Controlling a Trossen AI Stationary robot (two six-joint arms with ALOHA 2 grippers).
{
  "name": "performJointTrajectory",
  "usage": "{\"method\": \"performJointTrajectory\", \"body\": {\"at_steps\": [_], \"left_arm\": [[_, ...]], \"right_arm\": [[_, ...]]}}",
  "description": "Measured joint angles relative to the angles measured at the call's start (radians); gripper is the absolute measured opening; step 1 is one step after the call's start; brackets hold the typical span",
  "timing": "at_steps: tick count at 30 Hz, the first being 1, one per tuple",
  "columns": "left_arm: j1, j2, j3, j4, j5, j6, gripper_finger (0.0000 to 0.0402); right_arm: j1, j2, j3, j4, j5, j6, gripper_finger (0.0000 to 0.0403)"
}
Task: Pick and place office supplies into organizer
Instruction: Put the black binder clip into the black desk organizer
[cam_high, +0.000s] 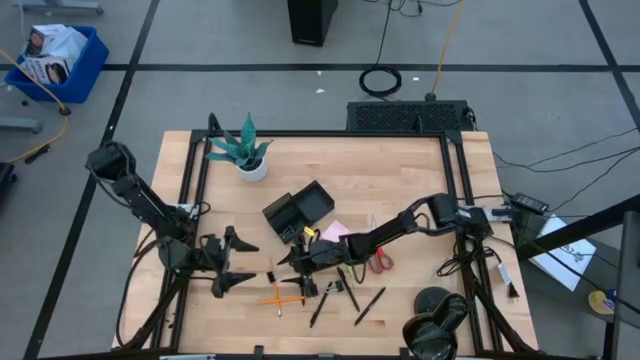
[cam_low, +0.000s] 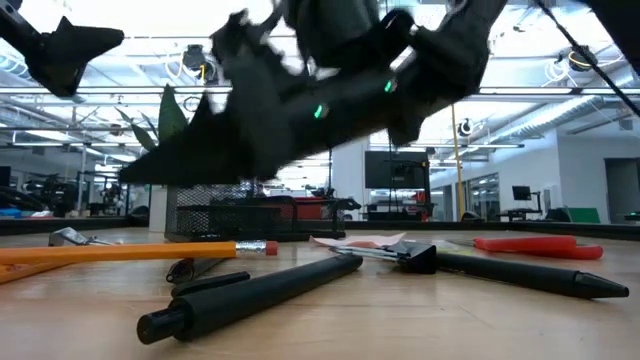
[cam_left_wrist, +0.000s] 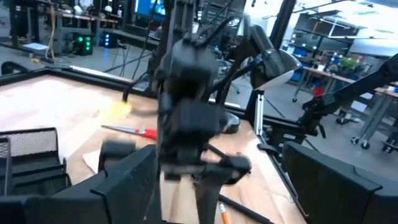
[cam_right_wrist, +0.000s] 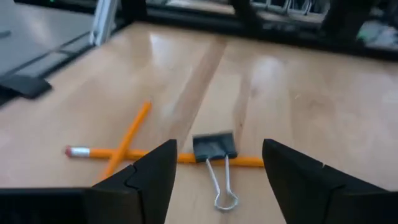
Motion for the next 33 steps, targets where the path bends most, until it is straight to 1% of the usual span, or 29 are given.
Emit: {"method": "performJointTrajectory", "body": {"at_steps": [3,7,14,17,20,24,26,28,33], "left_arm": [[-0.011,0.000,0.000,-0.001,0.000,0.006,0.0349],[-0.026,-0.001,0.000,-0.001,0.000,0.007,0.0349],[-0.043,0.000,0.000,-0.002,0.000,0.023,0.0349],[-0.045,0.000,0.000,-0.002,0.000,0.028,0.0349],[-0.045,0.000,0.000,-0.002,-0.001,0.029,0.0349],[-0.045,0.000,0.000,-0.003,-0.002,0.029,0.0349],[-0.045,0.000,0.000,-0.002,-0.001,0.029,0.0349],[-0.045,0.000,0.000,-0.003,0.002,0.029,0.0349],[-0.045,0.000,0.000,-0.007,0.006,0.029,0.0349]], "right_arm": [[0.004,0.067,0.076,-0.056,0.002,-0.028,0.0236],[0.003,0.079,0.123,-0.146,0.005,-0.047,0.0237],[-0.011,0.080,0.123,-0.167,-0.013,-0.039,0.0229],[-0.017,0.104,0.122,-0.141,-0.027,-0.003,0.0225],[-0.027,0.122,0.123,-0.108,-0.077,0.015,0.0221],[-0.026,0.130,0.124,-0.102,-0.074,0.017,0.0212],[-0.026,0.131,0.124,-0.093,-0.069,0.016,0.0203],[-0.025,0.132,0.124,-0.087,-0.030,0.012,0.0188],[-0.024,0.133,0.123,-0.090,-0.027,0.007,0.0129]]}}
